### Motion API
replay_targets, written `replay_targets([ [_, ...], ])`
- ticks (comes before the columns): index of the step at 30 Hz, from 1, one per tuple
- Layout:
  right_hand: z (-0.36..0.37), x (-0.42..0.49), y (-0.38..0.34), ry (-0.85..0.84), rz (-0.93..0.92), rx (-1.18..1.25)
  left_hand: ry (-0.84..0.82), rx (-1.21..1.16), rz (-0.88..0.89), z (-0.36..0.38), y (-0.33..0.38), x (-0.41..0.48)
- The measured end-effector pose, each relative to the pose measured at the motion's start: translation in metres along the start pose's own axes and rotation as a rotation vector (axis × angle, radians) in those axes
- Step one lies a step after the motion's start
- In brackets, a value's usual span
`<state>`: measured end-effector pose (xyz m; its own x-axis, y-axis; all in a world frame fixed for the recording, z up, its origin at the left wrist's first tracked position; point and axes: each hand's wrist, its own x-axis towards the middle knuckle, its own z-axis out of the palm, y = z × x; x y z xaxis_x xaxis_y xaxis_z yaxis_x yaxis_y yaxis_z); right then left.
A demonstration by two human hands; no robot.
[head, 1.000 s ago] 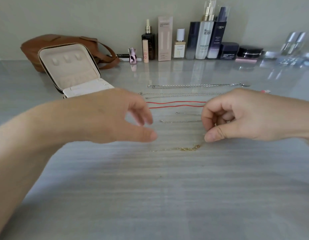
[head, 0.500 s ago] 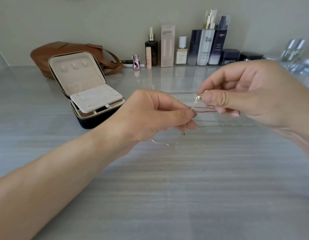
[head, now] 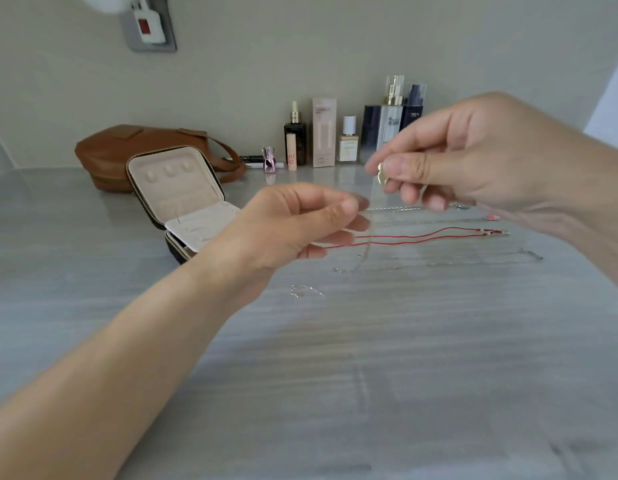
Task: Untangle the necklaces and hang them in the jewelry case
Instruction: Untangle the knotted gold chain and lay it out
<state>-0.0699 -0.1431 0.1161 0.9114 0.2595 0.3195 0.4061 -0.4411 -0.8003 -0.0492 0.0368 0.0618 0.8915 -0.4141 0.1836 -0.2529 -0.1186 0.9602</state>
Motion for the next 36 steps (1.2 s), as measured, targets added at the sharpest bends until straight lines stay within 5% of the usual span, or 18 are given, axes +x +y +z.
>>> replay_targets([
  [12, 0.017, 0.008, -0.032, 0.101, 0.018, -0.102, 0.111, -0.075, 0.129, -0.005, 0.014, -0.007],
  [21, 0.029, 0.009, -0.031, 0.171, 0.104, 0.125, 0.197, -0.195, 0.130, -0.017, 0.016, -0.003],
  [27, 0.035, 0.008, -0.024, 0.160, 0.170, 0.564, 0.096, -0.384, 0.041, -0.016, 0.017, -0.001],
  [36, 0.035, 0.000, -0.005, 0.164, 0.127, 0.437, 0.025, -0.484, -0.047, -0.012, 0.012, 0.003],
])
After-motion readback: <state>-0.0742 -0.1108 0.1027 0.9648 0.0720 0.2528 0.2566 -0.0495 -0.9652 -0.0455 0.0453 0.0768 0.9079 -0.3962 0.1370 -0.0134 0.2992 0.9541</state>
